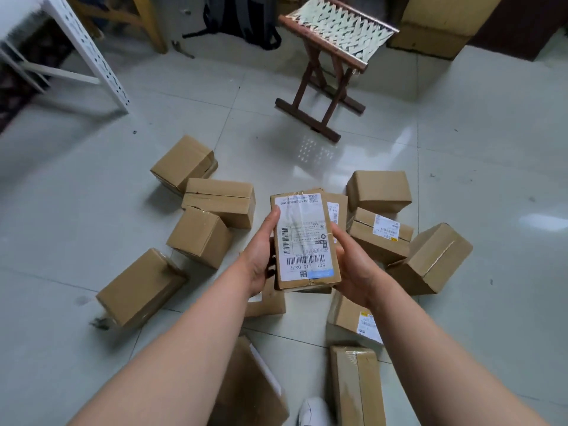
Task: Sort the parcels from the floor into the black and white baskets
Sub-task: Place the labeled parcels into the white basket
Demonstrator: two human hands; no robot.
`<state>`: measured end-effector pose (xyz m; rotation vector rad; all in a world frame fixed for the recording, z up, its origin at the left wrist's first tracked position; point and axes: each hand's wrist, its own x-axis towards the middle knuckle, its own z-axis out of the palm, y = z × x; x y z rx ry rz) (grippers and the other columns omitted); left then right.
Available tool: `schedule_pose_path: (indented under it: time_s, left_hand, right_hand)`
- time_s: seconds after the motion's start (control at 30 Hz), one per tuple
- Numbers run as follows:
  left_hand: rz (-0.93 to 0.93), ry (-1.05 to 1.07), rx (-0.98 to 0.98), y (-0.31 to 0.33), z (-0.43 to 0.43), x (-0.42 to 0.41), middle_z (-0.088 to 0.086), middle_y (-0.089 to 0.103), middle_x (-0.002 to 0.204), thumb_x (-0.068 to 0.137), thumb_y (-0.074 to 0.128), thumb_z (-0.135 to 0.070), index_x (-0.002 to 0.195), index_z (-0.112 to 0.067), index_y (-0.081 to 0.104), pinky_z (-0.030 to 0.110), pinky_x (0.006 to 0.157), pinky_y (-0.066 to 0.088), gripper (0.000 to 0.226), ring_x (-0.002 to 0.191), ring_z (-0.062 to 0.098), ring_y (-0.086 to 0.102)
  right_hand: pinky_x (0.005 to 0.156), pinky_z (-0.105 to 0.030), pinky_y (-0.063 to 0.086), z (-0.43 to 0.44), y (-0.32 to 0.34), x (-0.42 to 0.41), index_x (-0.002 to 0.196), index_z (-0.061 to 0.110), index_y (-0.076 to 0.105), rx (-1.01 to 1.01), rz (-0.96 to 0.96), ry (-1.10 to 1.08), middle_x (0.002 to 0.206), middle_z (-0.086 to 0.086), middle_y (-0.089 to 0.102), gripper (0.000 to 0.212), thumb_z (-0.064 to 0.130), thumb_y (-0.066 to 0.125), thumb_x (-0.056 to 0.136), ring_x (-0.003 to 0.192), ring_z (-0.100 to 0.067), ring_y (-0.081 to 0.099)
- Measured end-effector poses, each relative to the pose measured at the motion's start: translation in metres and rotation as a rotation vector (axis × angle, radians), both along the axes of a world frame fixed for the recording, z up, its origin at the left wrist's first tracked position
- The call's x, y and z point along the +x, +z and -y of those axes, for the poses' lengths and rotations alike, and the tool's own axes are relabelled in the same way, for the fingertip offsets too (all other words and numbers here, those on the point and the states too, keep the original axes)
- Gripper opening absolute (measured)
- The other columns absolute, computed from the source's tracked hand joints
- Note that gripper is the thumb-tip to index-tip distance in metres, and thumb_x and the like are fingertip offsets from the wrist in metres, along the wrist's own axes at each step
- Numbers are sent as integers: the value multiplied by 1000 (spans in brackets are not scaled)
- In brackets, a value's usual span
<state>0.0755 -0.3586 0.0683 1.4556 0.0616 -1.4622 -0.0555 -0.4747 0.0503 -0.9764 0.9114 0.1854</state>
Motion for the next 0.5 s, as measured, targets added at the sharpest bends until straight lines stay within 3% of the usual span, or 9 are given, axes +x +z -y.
schedule_pose_path:
  time_s: [0.1, 0.23, 0.3, 0.37, 0.43, 0.5]
  left_hand:
    - [12, 27, -32, 75, -16, 12, 11, 70, 115, 79, 36, -81, 121, -25, 67, 52, 101, 45, 77, 108, 31, 67]
    - [52, 90, -7, 179, -49, 28, 15, 69, 114, 63, 48, -89, 116, -15, 69, 51, 97, 48, 94, 105, 32, 67]
    - [85, 97, -11, 231, -67, 34, 9, 73, 88, 74, 42, -83, 106, -11, 71, 35, 77, 52, 84, 76, 20, 71]
    - [107, 111, -27, 283, -89, 37, -1, 64, 59, 83, 37, -74, 101, -12, 67, 22, 56, 40, 71, 44, 9, 58]
    - [121, 133, -31, 336, -111, 39, 0, 65, 66, 79, 41, -76, 113, -8, 66, 21, 57, 41, 81, 50, 11, 58]
    - [151, 189, -26, 389, -136, 38, 8, 68, 92, 68, 44, -82, 122, -9, 64, 32, 76, 48, 94, 77, 19, 62]
  right_hand:
    - [112, -50, 33, -12, 69, 16, 127, 32, 64, -17, -4, 25, 126, -2, 67, 66, 77, 39, 84, 122, -25, 59]
    - [107, -47, 41, -33, 170, 31, 126, 25, 64, 0, 40, 35, 123, -7, 68, 64, 71, 38, 89, 116, -28, 63]
    - [107, -48, 42, -47, 224, 40, 124, 26, 66, -5, 54, 55, 123, -7, 68, 66, 73, 41, 85, 118, -29, 62]
    - [109, -51, 38, -62, 280, 50, 120, 31, 69, -34, 59, 88, 124, -5, 68, 67, 78, 48, 76, 121, -29, 59]
    - [109, -52, 37, -79, 334, 58, 116, 32, 70, -57, 64, 118, 123, -6, 68, 66, 78, 48, 74, 122, -30, 58]
    - [107, -51, 39, -96, 384, 66, 116, 29, 70, -93, 88, 164, 124, -9, 66, 67, 77, 47, 76, 122, -32, 58]
